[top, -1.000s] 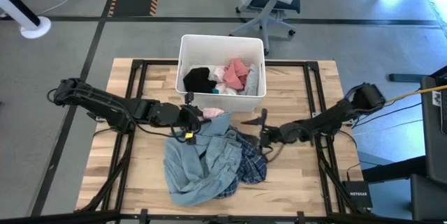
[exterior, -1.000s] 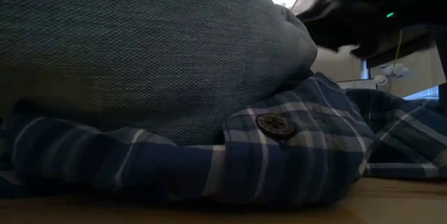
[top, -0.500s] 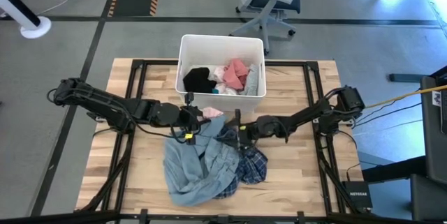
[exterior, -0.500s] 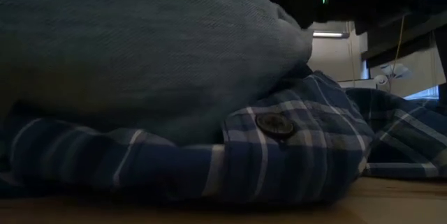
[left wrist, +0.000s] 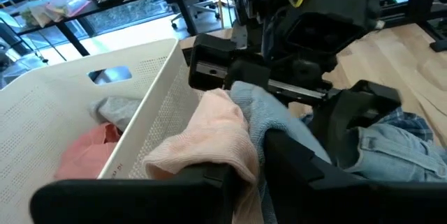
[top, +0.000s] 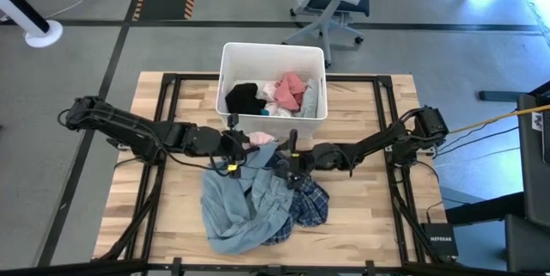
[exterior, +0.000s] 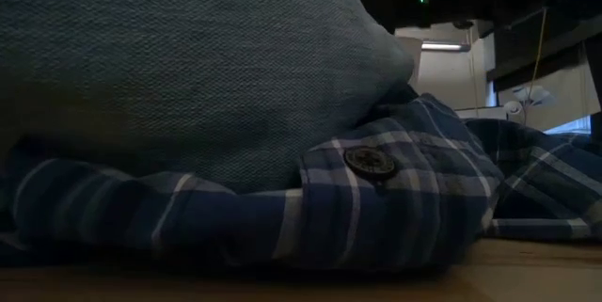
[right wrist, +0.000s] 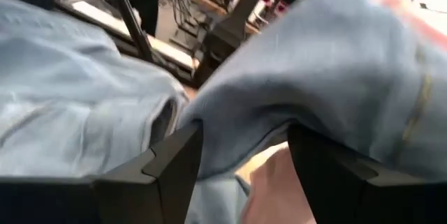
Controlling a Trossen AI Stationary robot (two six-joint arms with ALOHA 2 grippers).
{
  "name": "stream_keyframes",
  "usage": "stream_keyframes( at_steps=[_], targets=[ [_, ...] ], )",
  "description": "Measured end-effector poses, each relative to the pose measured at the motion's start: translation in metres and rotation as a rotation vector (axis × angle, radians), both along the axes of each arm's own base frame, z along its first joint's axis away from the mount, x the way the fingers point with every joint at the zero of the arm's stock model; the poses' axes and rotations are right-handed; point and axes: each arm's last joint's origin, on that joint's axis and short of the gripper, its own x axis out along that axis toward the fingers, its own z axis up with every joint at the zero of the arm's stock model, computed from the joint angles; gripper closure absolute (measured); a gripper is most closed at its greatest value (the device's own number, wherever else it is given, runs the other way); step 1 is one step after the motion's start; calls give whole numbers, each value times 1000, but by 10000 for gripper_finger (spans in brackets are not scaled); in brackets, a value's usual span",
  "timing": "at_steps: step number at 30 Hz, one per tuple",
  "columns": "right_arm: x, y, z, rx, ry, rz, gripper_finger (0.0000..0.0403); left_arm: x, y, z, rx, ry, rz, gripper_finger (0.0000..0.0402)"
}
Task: Sort clothes
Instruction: Put the light pink sock into the white laundry bin
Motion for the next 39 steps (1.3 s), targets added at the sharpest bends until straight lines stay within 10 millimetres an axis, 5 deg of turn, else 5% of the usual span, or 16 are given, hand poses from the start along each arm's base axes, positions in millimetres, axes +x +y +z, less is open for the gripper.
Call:
stream_keyframes(
  at_steps=[10, 18, 20, 30, 35, 39],
  targets=[
    [35, 7, -19, -29, 55, 6, 188, 0, 0, 0, -1, -2, -1, 343],
    [40, 12, -14, -69, 42, 155, 370, 0, 0, -1, 21, 4, -11, 343],
    [39, 14, -14, -92, 45, 197, 385, 0, 0, -1, 20, 4, -12, 343],
    [15, 53, -3, -363, 197, 216, 391, -2, 0, -6, 29, 46, 7, 343],
    [-10, 85, 7, -467, 152, 367, 385, -2, 3, -3, 32, 21, 73, 343],
    [-32, 91, 10, -524, 133, 329, 392, -3, 4, -4, 52, 36, 115, 343]
  ],
)
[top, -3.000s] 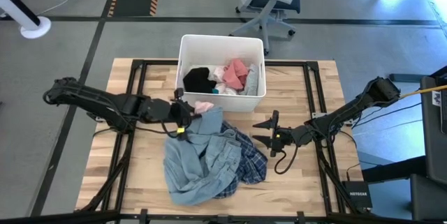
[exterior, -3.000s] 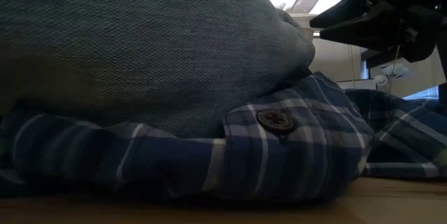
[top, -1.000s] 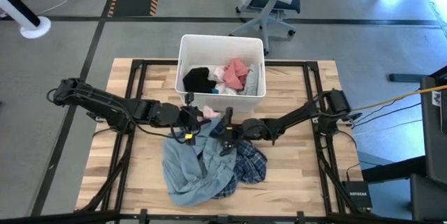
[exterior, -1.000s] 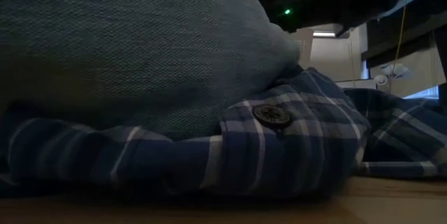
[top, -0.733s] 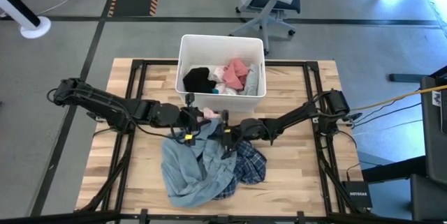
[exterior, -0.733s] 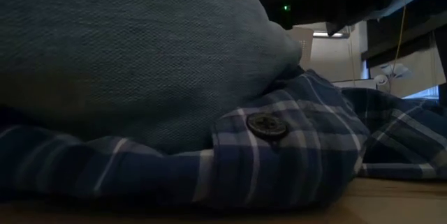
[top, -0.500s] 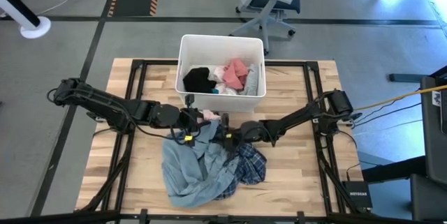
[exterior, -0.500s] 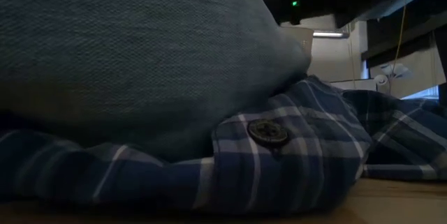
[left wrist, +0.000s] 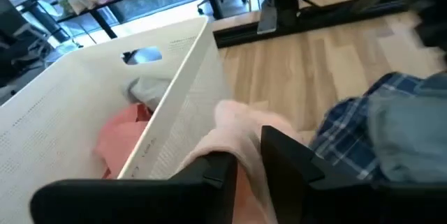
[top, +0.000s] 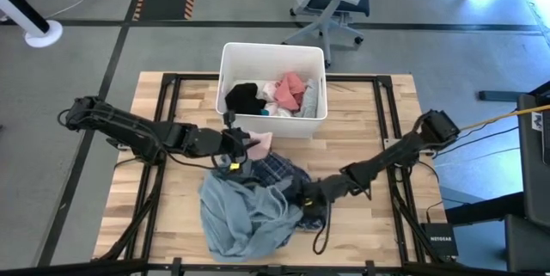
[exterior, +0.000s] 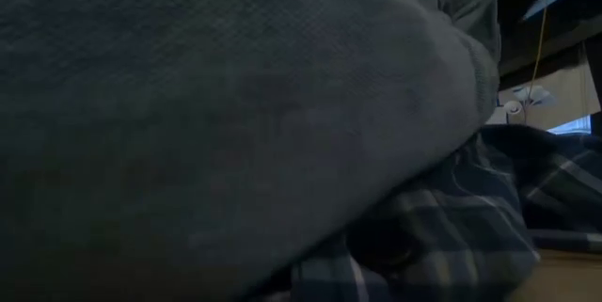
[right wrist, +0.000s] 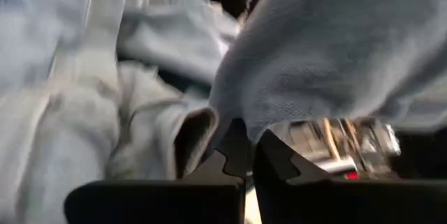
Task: Sort clothes
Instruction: Put the light pink sock into the white laundry bin
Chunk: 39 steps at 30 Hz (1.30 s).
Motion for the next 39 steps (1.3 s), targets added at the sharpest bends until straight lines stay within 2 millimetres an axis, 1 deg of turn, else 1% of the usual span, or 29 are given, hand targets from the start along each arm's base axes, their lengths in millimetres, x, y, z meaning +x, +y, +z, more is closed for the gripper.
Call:
stream_keyframes(
  at_steps=[3, 6, 8, 10, 15, 17, 19, 22, 25, 28, 32, 39],
  targets=[
    [-15, -3, -5, -13, 13, -84, 391, 0, 1, 1, 0, -6, 6, 343],
    [-26, -9, -9, 7, 12, -158, 376, 1, 1, 3, -1, -27, 6, 343],
    [-32, -13, -20, 10, 44, -197, 363, 2, 0, 6, 11, -53, -2, 343],
    [-38, -17, -31, 61, 89, -222, 350, 3, 0, 10, 38, -92, -12, 343],
    [-47, -30, -56, 201, 194, -324, 320, 7, 2, 32, 159, -267, 6, 343],
    [-51, -32, -60, 243, 198, -341, 309, 7, 5, 44, 216, -353, 19, 343],
    [-53, -34, -64, 239, 204, -363, 297, 6, 9, 54, 277, -432, 40, 343],
    [-54, -36, -64, 242, 198, -385, 277, 4, 18, 67, 365, -523, 96, 343],
    [-54, -36, -65, 248, 203, -382, 257, 1, 32, 76, 427, -576, 166, 343],
    [-54, -36, -65, 245, 201, -387, 239, 1, 50, 77, 449, -571, 231, 343],
    [-54, -36, -65, 243, 200, -389, 222, 1, 71, 73, 440, -535, 299, 343],
    [-54, -37, -65, 236, 201, -392, 216, 3, 93, 59, 308, -454, 353, 343]
  ],
)
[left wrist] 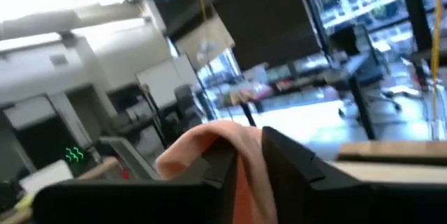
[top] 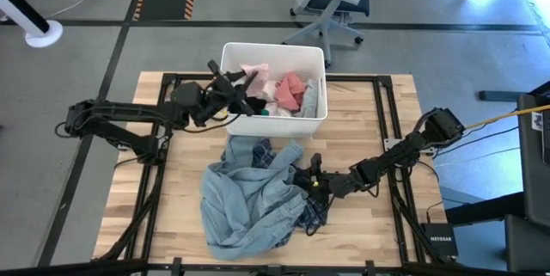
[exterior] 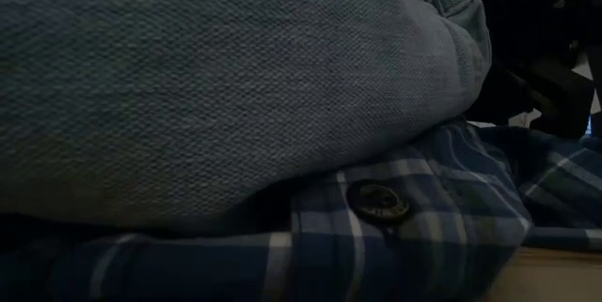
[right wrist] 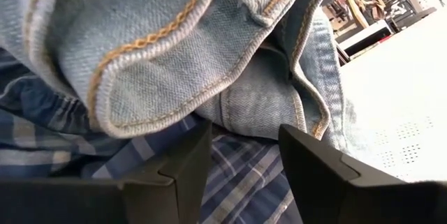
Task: Sort clothes
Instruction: Put the light pink sock into the white laundry bin
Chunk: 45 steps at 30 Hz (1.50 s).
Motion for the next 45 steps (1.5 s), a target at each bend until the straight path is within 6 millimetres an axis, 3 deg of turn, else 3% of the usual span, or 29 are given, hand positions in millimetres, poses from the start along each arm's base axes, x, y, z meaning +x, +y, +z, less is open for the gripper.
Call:
stream_keyframes(
  at_steps=[9, 15, 24, 36, 42, 45],
  targets=[
    [0, 0, 0, 0, -5, -3, 216, -3, 24, -21, -267, 162, 52, 343],
    [0, 0, 1, -6, -6, 0, 216, -11, 41, -18, -404, 232, 84, 343],
    [0, 0, 1, -3, -6, 1, 216, -19, 56, -12, -444, 263, 121, 338],
    [0, 0, 0, 4, -1, 12, 216, -22, 56, -13, -524, 283, 118, 181],
    [1, 0, 1, -13, 0, 18, 216, -41, 46, 21, -687, 362, 151, 163],
    [2, -2, 1, -9, -7, 15, 216, -49, 42, 38, -795, 378, 61, 164]
  ],
)
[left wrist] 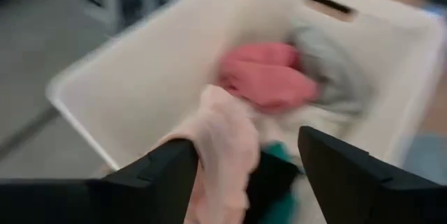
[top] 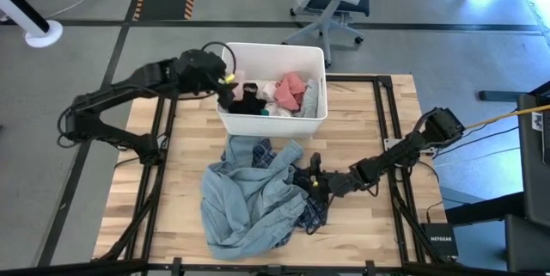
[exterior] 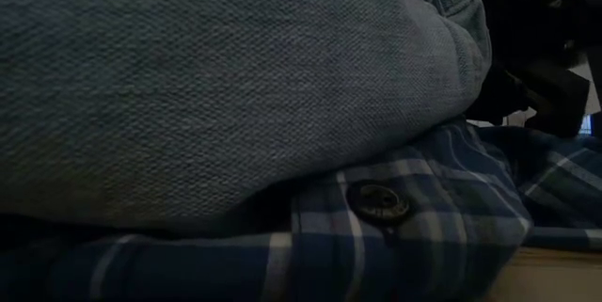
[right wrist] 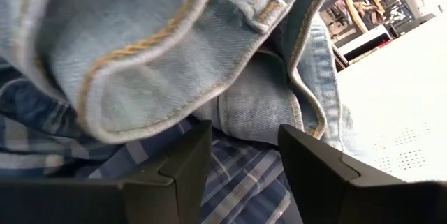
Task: Sort clothes
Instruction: Put the light pink sock into the white laundry bin, then put the blue polo shirt into the white laundry bin
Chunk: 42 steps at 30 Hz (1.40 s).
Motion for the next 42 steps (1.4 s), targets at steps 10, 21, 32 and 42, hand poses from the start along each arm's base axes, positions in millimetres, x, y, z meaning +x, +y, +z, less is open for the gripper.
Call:
stream_keyframes(
  at_steps=[10, 21, 32, 42],
  targets=[
    [0, -1, 0, 2, 1, 0, 216, 0, -10, 1, -94, 23, -116, 168],
    [0, -1, -1, 2, 11, 7, 216, -4, -19, 0, 17, 136, -32, 169],
    [-1, 0, -3, 33, 43, 34, 216, -9, -91, -4, 60, 224, -195, 169],
    [-1, 0, -4, 30, 50, 31, 217, -49, -142, -44, -67, 148, -168, 169]
  ],
)
